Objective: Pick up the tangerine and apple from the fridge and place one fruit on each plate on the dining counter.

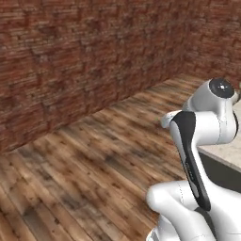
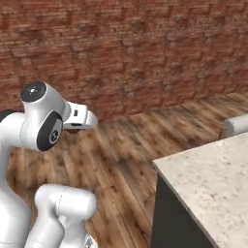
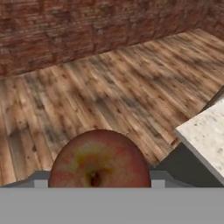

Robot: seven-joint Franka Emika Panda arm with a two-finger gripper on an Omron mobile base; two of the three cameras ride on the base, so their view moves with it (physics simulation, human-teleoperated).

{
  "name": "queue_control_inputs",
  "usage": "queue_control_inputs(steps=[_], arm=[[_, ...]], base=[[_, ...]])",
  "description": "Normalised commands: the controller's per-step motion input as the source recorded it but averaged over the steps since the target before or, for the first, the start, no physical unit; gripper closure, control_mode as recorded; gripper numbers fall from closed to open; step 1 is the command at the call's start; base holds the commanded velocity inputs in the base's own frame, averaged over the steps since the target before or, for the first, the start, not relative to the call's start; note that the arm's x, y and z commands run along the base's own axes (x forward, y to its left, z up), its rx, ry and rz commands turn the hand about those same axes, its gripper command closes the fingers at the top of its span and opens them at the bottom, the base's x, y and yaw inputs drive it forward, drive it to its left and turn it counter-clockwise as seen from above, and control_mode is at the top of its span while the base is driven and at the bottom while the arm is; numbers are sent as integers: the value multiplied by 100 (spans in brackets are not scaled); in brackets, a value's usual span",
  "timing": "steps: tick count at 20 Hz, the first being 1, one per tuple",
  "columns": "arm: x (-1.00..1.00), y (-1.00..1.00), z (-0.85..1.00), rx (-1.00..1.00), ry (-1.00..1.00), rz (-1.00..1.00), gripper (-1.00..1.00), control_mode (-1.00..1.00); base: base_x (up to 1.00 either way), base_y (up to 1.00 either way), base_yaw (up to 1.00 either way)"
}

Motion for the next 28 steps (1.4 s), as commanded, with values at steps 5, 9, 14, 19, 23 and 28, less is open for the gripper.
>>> queue_control_inputs(steps=[5, 9, 14, 19, 23, 28], arm=[[0, 0, 0, 0, 0, 0, 100, 100], [0, 0, 0, 0, 0, 0, 100, 100], [0, 0, 0, 0, 0, 0, 100, 100], [0, 0, 0, 0, 0, 0, 100, 100], [0, 0, 0, 0, 0, 0, 100, 100], [0, 0, 0, 0, 0, 0, 100, 100]], base=[[94, 80, -68], [85, 77, -71], [92, 81, -71], [84, 70, -76], [74, 63, -78], [62, 53, -82]])
